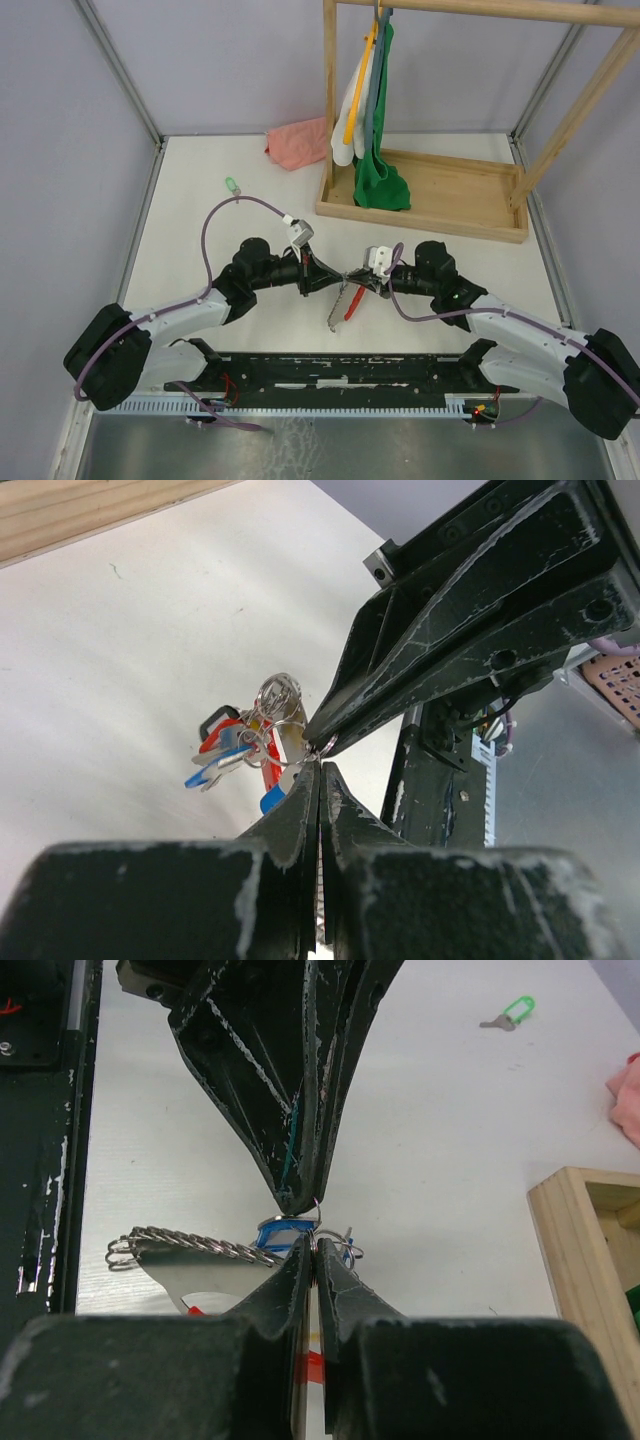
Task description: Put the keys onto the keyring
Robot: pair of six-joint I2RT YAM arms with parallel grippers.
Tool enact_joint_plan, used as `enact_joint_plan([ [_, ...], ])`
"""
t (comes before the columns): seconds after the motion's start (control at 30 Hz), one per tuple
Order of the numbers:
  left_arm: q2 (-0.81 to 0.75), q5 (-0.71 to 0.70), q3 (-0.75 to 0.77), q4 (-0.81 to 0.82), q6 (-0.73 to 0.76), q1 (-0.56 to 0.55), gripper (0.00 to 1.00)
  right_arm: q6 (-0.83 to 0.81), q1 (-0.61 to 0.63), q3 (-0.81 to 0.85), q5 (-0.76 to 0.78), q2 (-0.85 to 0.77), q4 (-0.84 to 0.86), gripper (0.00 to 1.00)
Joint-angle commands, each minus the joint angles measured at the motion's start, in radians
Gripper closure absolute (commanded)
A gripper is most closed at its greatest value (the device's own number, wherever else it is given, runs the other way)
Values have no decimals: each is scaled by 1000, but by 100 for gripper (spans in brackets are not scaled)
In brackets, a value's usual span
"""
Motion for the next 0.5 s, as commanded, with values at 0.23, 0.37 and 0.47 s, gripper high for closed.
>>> enact_joint_plan([
  [0.23, 36, 43, 72, 4, 64, -4, 97, -46, 0, 59, 9, 86, -23, 85],
  [0.37, 48, 58, 79, 8, 63, -4, 97, -39, 0, 61, -7, 103, -4, 85],
  [0.47, 58, 65, 79, 12, 59, -4, 97, -39, 1, 68, -20, 116, -2, 84],
])
